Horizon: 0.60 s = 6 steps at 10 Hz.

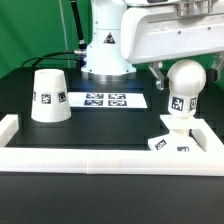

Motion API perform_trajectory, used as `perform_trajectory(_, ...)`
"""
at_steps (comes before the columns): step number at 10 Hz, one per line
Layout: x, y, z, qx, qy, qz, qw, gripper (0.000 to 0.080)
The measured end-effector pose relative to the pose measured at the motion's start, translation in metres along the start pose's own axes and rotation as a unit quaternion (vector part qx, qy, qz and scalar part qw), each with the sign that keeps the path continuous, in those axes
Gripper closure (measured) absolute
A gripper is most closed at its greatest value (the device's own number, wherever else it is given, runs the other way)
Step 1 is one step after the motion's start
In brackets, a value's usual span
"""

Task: Assemble lamp

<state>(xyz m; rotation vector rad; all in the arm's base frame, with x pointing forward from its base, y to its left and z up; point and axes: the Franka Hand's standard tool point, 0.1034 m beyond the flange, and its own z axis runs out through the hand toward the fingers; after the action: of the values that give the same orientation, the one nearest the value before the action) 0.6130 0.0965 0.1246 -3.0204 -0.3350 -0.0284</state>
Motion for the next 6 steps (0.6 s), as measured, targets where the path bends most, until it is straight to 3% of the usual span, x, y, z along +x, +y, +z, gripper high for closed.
perform_trajectory(2, 0.0005, 0.0017, -0.0005, -0.001, 0.001, 0.001, 1.000, 0.0130)
perform_trajectory(3, 0.0007, 0.0021, -0.0009, -0.001, 0.002, 0.001, 1.000, 0.0228)
perform_trajectory(6, 0.0007, 0.0020, -0.0006, 0.000, 0.002, 0.017, 1.000, 0.0226)
